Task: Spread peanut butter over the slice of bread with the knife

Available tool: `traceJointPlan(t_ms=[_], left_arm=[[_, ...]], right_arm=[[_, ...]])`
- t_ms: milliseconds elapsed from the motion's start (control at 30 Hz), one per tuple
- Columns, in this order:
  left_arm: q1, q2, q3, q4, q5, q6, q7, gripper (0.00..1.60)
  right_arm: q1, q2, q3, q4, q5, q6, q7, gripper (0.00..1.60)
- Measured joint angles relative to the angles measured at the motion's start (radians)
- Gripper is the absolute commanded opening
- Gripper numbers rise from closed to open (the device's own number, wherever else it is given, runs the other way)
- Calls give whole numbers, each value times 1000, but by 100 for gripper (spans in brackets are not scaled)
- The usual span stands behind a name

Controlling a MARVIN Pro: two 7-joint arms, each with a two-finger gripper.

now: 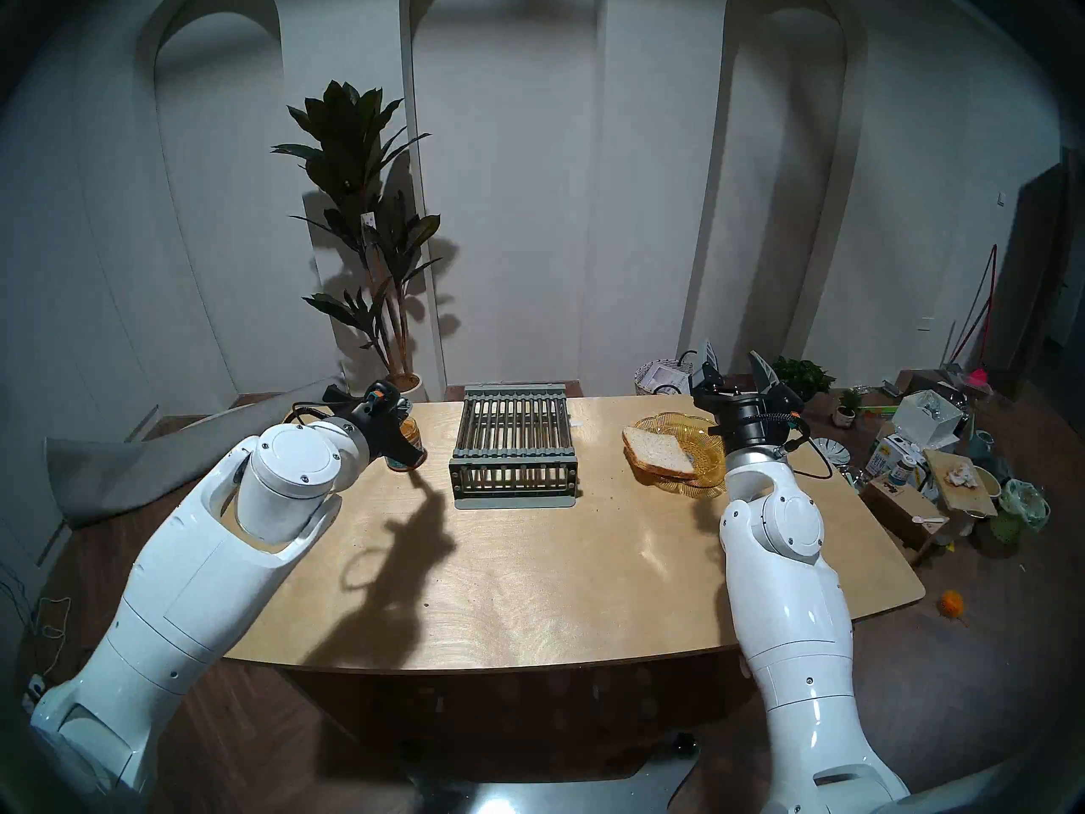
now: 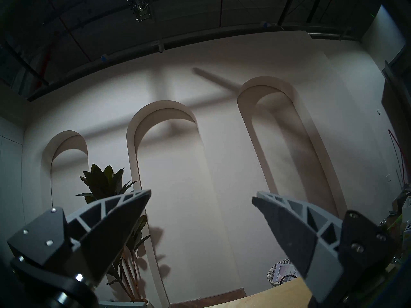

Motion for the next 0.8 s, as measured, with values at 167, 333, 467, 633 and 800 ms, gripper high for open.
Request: traceJointPlan(t_ms=[167,333,467,633,800], left_arm=[[-47,34,65,14,97,-28,-21,0],[-79,51,112,28,163,-56,-34,0],[-104,62,139,50,190,-76,-63,0],[-126,72,142,81,191,-93,-106,0],[-147,76,139,108,189,-107,-142,0]], right_arm=[[5,-1,-1,12,-5,-5,-7,160],[8,-2,-2,19,-8,-9,-8,160],[10,-2,-2,24,-9,-13,-3,160],[13,-3,-2,28,-10,-18,2,160],[13,-4,-2,29,-10,-21,5,160]])
